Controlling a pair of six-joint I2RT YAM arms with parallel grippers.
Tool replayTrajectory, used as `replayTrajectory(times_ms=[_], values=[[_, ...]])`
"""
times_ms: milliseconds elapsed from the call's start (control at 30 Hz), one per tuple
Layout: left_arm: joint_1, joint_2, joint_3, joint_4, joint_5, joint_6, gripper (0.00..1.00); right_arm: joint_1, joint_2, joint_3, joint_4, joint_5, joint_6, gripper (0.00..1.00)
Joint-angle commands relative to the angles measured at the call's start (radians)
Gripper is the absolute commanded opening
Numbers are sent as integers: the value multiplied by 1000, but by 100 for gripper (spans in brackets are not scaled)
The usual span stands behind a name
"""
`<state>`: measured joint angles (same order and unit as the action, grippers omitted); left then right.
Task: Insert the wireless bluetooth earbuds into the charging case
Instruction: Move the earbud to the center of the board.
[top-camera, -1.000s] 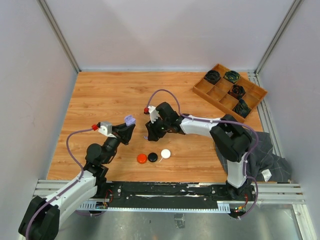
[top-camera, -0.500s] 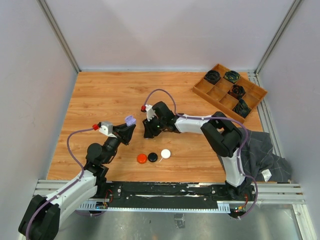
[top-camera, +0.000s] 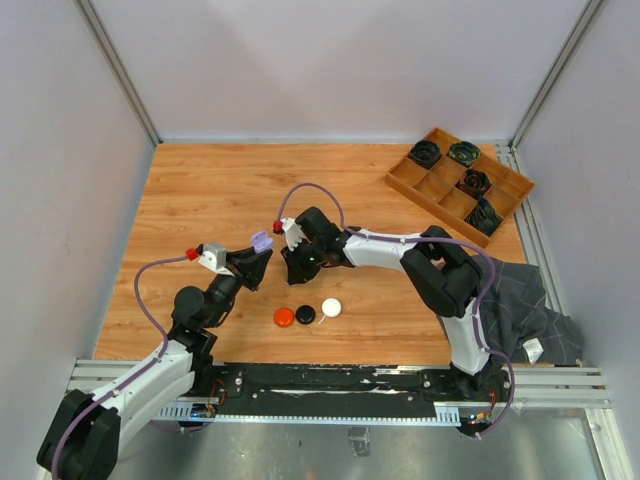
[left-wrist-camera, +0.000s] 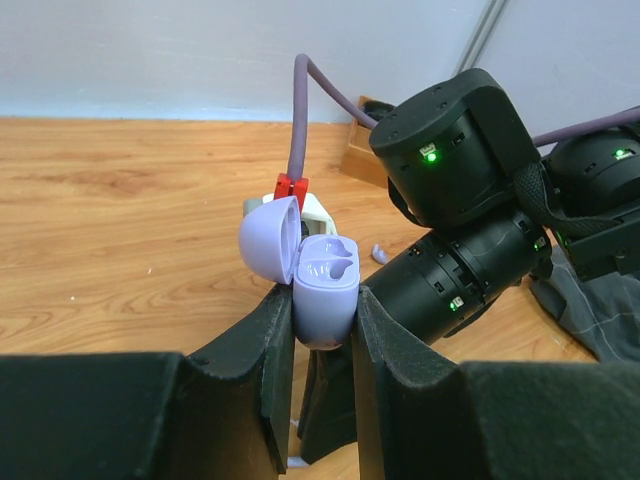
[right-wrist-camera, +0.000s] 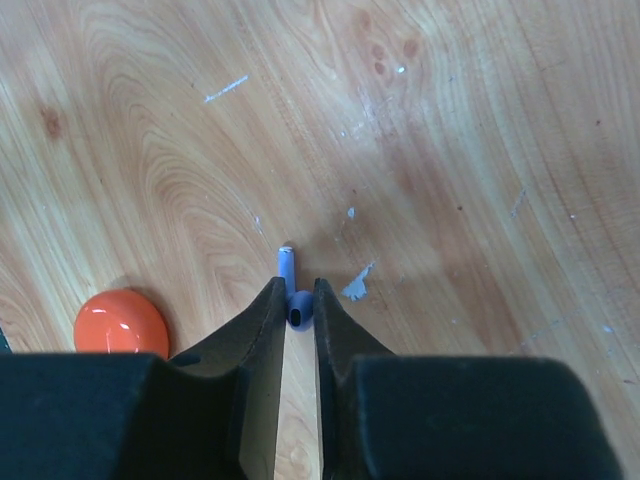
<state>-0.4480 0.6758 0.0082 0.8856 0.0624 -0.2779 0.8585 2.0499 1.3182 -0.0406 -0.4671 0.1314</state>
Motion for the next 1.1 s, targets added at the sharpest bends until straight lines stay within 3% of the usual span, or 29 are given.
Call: replayTrajectory(times_ms=[0,433,800,1067], values=[[6,-9,-43,41,8,2,0,11,-16,26,-158,56,-104,13],[6,-4,-45,50,22,2,0,-76,-138,-16,-415,147,-339,16],[6,14,-43,58,30,3,0,-80,-154,27,-443,261,-374,33],[6,11,-43,58,34,2,0,-79,-188,35,-397,293,-307,44]])
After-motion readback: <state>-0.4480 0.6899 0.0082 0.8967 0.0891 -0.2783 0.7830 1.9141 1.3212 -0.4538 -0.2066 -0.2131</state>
